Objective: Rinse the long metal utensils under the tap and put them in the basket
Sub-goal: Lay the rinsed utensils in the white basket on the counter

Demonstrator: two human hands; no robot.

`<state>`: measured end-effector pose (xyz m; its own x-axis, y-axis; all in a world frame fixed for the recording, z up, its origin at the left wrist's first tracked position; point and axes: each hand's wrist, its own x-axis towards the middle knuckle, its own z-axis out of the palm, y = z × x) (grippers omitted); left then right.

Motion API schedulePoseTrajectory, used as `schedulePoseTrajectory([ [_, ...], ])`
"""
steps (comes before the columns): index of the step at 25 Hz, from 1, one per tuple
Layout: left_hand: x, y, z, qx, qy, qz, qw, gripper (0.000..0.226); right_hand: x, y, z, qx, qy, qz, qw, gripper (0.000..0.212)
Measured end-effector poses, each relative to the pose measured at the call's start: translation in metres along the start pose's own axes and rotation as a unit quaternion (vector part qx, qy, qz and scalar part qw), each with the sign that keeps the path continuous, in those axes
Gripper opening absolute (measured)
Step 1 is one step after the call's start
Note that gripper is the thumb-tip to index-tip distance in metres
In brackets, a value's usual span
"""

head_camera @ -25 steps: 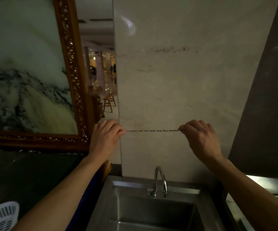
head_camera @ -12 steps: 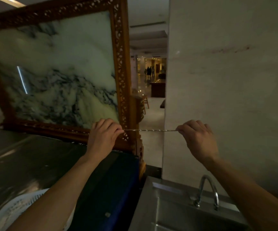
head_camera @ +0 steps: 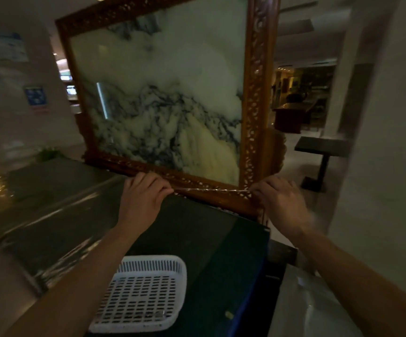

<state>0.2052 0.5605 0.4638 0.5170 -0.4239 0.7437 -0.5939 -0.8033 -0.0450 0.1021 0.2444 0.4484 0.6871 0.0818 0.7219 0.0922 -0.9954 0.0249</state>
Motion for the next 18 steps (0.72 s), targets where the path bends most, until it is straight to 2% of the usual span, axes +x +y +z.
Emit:
schedulePoseTrajectory([
  [4,-0.023,-0.080,0.002,0.037,-0.070,-0.050,0.996,0.025,0.037,-0.065,0.065,0.035,0.008,-0.023,0.999,0.018],
  [7,-0.039,-0.124,0.007,0.046,-0.109,-0.092,0.989,0.017,0.058,-0.100,0.108,0.064,-0.004,-0.032,0.997,0.013],
  [9,-0.053,-0.150,0.014,0.069,-0.129,-0.092,0.985,0.017,0.067,-0.120,0.135,0.077,-0.029,-0.036,0.996,0.015],
  [14,-0.084,-0.196,0.050,0.045,-0.120,-0.143,0.981,0.016,0.070,-0.162,0.196,0.100,-0.101,-0.041,0.989,0.019],
  [18,-0.122,-0.228,0.095,0.033,-0.162,-0.160,0.973,0.012,0.051,-0.181,0.251,0.113,-0.174,-0.039,0.977,0.020],
])
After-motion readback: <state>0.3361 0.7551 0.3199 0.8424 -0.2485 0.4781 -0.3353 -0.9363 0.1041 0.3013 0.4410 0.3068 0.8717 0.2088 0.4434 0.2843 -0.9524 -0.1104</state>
